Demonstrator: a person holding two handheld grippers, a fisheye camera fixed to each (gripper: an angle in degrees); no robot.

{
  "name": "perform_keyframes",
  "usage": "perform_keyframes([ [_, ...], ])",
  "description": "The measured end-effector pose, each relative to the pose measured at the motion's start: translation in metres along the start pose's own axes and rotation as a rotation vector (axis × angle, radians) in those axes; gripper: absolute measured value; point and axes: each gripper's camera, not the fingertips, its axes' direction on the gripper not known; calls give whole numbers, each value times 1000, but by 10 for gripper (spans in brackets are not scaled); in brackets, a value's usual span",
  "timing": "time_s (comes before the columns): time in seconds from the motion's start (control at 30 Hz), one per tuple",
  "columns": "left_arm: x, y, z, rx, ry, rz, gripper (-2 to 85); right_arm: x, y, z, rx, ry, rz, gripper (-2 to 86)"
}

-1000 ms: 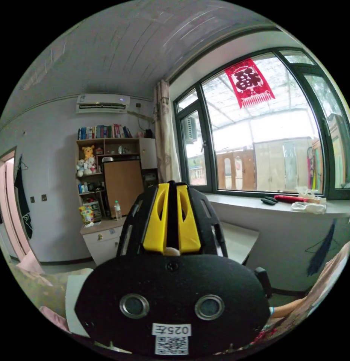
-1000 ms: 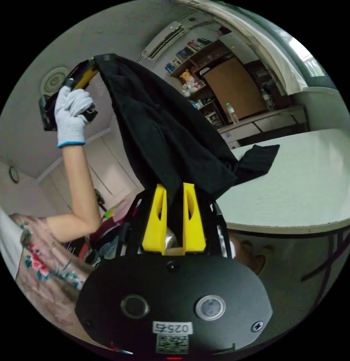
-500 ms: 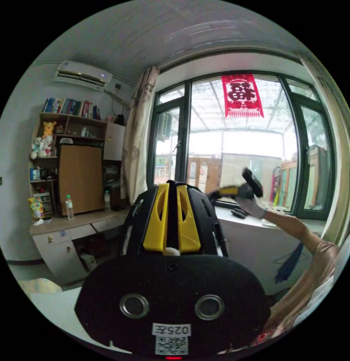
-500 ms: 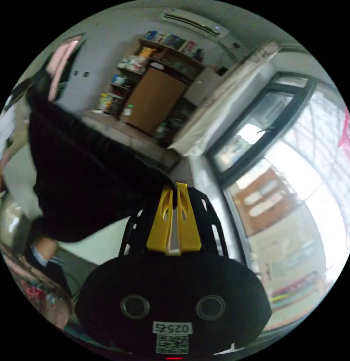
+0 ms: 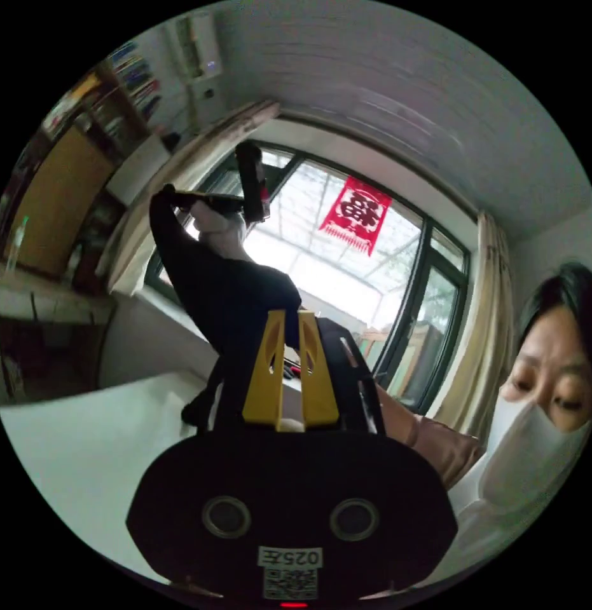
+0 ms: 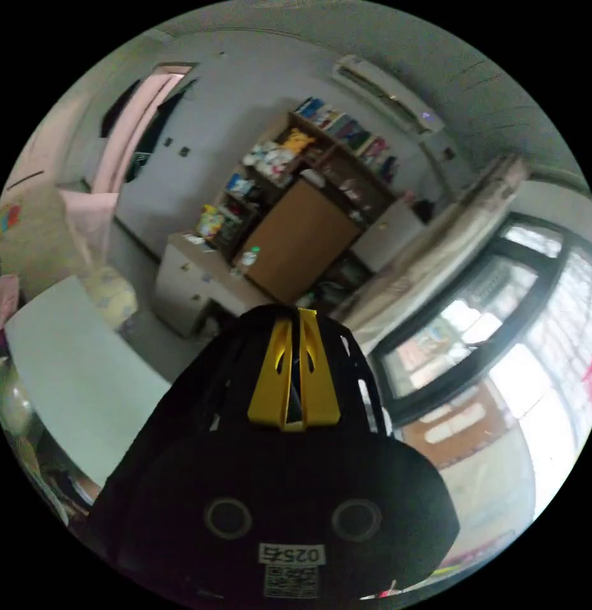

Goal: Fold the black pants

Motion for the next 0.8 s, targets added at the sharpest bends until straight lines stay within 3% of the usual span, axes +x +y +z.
perform_keyframes([
  [0.07,-34,36,-22,32,-59,-125,-9,-54,11,51,-33,-196,-27,-8],
  [0.13,-73,92,-52,64,-216,-225,-8,-126,40,120,-107,-504,6,-9],
  [0.2,-101,134,-81,90,-380,-352,-8,-186,67,164,-176,-672,3,-9],
  [0.3,-136,188,-138,102,-561,-565,-9,-282,109,211,-269,-729,-87,-9],
  [0.4,-131,202,-192,95,-673,-580,-13,-328,115,217,-232,-721,-79,-9],
  [0.63,-63,160,-270,222,-1010,-392,-13,-303,3,156,-3,-927,-33,-7],
  [0.8,-55,146,-312,323,-1101,-422,-14,-333,-61,155,-48,-1006,-116,13],
])
